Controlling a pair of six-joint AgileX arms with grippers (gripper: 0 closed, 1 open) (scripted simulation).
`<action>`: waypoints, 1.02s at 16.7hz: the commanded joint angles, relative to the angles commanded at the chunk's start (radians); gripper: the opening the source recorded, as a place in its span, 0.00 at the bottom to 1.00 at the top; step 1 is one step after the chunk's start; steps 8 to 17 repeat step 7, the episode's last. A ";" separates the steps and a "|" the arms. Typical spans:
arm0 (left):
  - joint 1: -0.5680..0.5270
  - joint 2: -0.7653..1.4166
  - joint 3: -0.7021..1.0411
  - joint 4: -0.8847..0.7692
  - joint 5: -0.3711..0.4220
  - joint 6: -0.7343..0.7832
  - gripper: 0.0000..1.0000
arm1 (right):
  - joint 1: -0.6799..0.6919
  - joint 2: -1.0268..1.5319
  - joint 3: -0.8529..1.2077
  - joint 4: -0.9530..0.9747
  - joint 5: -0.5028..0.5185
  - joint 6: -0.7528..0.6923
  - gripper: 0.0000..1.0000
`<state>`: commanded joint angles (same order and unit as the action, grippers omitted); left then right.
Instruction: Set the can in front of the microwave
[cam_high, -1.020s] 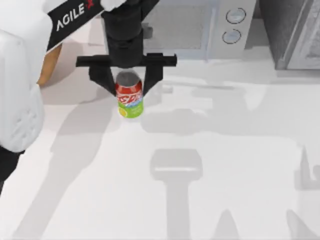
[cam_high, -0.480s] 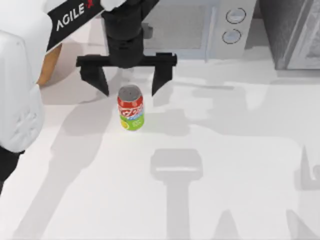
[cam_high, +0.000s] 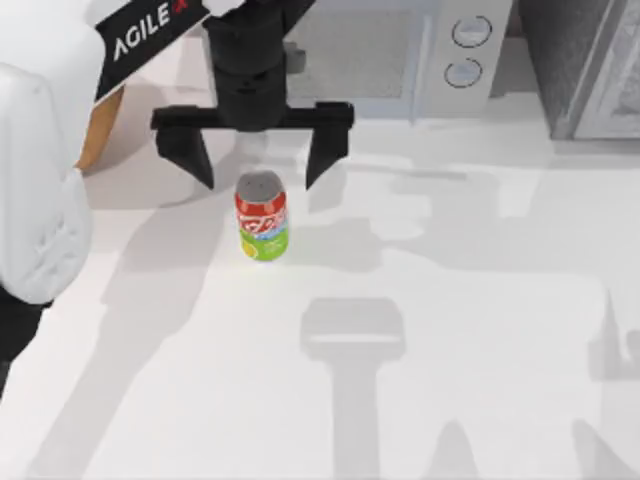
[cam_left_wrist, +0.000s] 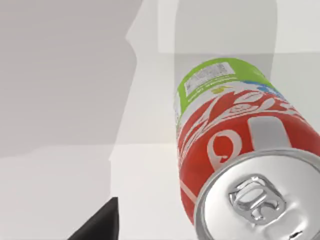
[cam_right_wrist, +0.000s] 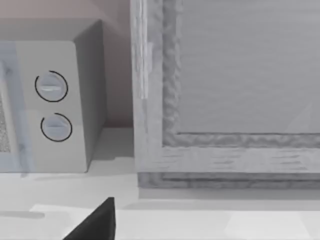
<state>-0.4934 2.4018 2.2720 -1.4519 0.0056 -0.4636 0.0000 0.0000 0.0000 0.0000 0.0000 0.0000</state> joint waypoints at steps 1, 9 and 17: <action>-0.001 0.008 0.035 -0.028 0.001 0.001 1.00 | 0.000 0.000 0.000 0.000 0.000 0.000 1.00; 0.000 0.040 0.214 -0.165 0.001 0.000 1.00 | 0.000 0.000 0.000 0.000 0.000 0.000 1.00; 0.000 0.040 0.214 -0.165 0.001 0.000 1.00 | 0.000 0.000 0.000 0.000 0.000 0.000 1.00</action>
